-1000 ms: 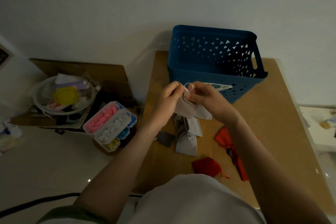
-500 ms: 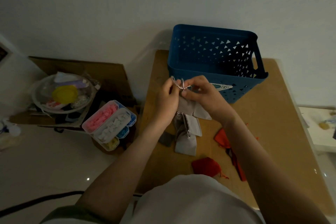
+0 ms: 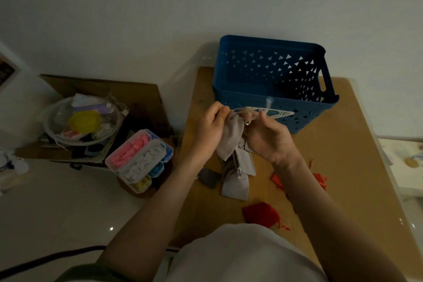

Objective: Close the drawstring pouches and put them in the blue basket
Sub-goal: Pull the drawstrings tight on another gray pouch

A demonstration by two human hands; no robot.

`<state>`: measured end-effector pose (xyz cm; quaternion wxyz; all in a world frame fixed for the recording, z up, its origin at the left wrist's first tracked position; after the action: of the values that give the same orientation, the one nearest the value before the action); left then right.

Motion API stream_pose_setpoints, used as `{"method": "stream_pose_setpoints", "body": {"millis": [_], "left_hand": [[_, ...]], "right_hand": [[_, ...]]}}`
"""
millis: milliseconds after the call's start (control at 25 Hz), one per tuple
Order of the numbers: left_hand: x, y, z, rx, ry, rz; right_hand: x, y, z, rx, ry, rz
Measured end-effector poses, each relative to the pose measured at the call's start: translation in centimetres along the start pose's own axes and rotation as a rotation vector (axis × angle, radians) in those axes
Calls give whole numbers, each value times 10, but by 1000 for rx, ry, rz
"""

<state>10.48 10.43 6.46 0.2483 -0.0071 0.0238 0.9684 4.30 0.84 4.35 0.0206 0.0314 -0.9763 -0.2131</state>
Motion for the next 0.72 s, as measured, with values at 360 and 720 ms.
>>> {"method": "stream_pose_setpoints", "body": {"millis": [360,720], "left_hand": [[-1,0,7,-85,86,-16],[-2,20,-12,-40,-177,-317]], "right_hand": [[0,2,-24,116,-21,75],[4,-21,-34,163,-25,219]]}}
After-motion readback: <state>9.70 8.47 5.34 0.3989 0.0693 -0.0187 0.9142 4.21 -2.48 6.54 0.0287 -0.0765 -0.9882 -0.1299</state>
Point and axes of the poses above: each hand's wrist, its own x-axis away from the middle knuckle, its own y-axis out of the palm, z = x × y, the point moved 7 cm from there along -x, towards the middle knuckle, and after that the axes turned 15 degrees about x, right-handed, at the moved point
